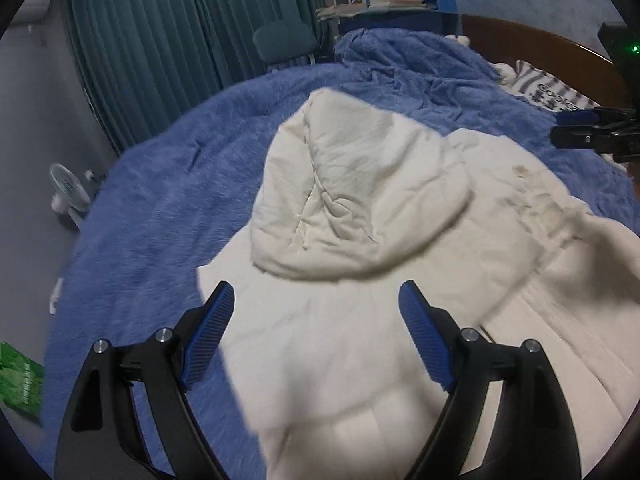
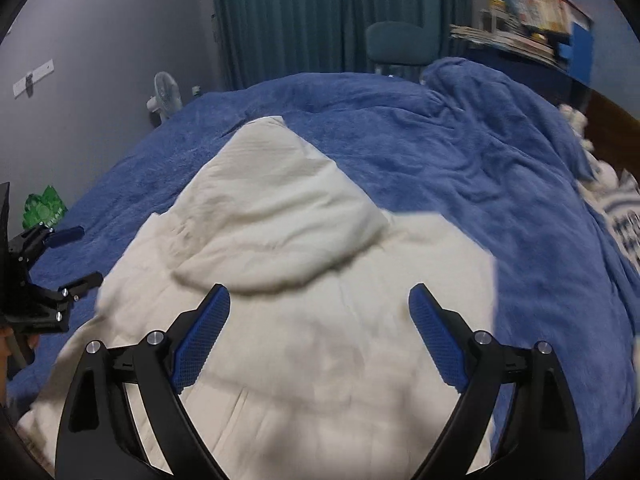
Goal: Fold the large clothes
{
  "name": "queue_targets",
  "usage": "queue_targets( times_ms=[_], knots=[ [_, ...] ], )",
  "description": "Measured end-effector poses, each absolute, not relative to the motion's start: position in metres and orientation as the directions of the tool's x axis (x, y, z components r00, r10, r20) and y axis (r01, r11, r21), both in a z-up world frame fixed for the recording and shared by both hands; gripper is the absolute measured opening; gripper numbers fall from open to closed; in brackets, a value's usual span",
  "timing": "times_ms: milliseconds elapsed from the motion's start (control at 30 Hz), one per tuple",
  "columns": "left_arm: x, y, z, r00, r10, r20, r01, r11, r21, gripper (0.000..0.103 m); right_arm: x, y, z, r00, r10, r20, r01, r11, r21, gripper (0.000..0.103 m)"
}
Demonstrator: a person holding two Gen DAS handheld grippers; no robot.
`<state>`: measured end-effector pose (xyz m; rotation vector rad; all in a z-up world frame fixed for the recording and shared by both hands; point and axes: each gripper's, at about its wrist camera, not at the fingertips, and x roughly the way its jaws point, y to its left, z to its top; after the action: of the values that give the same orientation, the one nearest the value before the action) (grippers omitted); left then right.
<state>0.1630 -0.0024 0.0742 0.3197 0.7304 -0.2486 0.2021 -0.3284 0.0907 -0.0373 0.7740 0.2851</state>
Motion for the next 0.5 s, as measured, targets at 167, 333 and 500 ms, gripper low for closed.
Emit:
queue_targets(
  times_ms=[167,333,500],
  knots=[
    [0.104,0.001,0.109,0.729,-0.132,-0.672,0.332,0.926,0.178,0.08,0.122,-0.345,0.111,0.706,0.187,-0.684,-0.223,0.974,0.037,0.088],
    [0.054,0.009,0.122,0.722,-0.179,-0.668,0.32,0.943,0.093,0.083,0.044,-0.365,0.113,0.74,0.15,-0.656,-0.149,0.987,0.058,0.09],
    [0.005,0.018,0.112,0.702,-0.169,-0.692,0.282,0.958,0.052,0.083,-0.004,-0.393,0.083,0.717,0.125,-0.686,-0.049,0.99,0.129,0.09]
  ],
)
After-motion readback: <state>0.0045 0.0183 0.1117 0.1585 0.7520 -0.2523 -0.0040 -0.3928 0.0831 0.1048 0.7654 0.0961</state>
